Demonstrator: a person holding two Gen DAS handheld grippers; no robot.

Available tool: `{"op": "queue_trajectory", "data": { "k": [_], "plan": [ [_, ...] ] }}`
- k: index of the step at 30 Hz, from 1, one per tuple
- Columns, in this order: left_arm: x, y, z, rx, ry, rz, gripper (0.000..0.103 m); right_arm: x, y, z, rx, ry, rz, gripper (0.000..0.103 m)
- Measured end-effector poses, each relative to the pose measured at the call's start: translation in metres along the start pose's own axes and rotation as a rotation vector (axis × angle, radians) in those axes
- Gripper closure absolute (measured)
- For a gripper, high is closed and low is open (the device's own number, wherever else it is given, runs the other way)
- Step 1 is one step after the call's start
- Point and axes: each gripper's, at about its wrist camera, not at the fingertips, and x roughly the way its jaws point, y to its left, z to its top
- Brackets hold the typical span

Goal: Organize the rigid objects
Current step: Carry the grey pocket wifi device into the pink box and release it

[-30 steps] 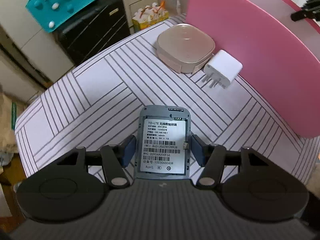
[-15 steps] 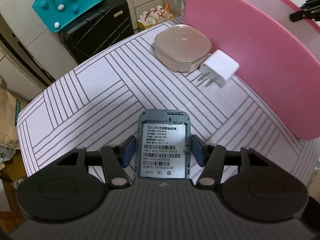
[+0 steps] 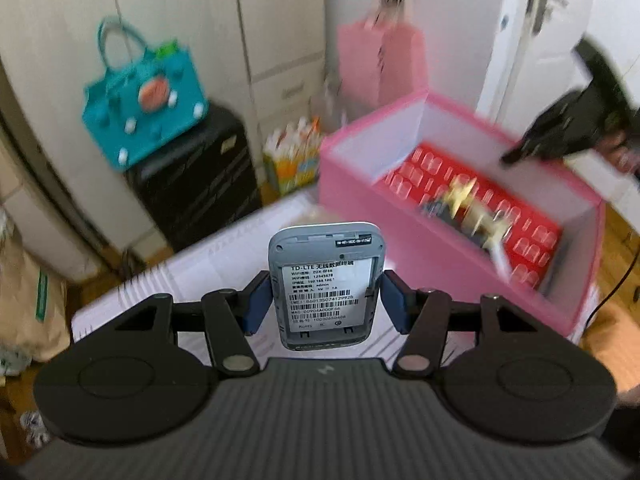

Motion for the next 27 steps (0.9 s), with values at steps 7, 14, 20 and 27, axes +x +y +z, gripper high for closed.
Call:
{"op": "queue_trajectory", "data": {
  "k": [7, 14, 20, 27],
  "plan": [
    [0.002, -0.044, 0.047, 0.085, -0.088, -0.090, 0.046, -0.001, 0.002, -0.001, -0.003, -0.008, -0.004, 0.091],
    [0.056, -0.086, 0.077, 0.164, -0.027, -0.199, 0.046, -0.001, 0.003, -0.002, -0.001, -0.012, -0.018, 0.091],
    [0.098, -0.109, 0.076, 0.204, 0.048, -0.218, 0.046, -0.001, 0.009, 0.000, -0.028, -0.002, -0.041, 0.091],
    [0.103, -0.112, 0.067, 0.216, 0.023, -0.185, 0.044, 0.000, 0.008, 0.000, -0.034, 0.001, -0.040, 0.092]
  ]
}}
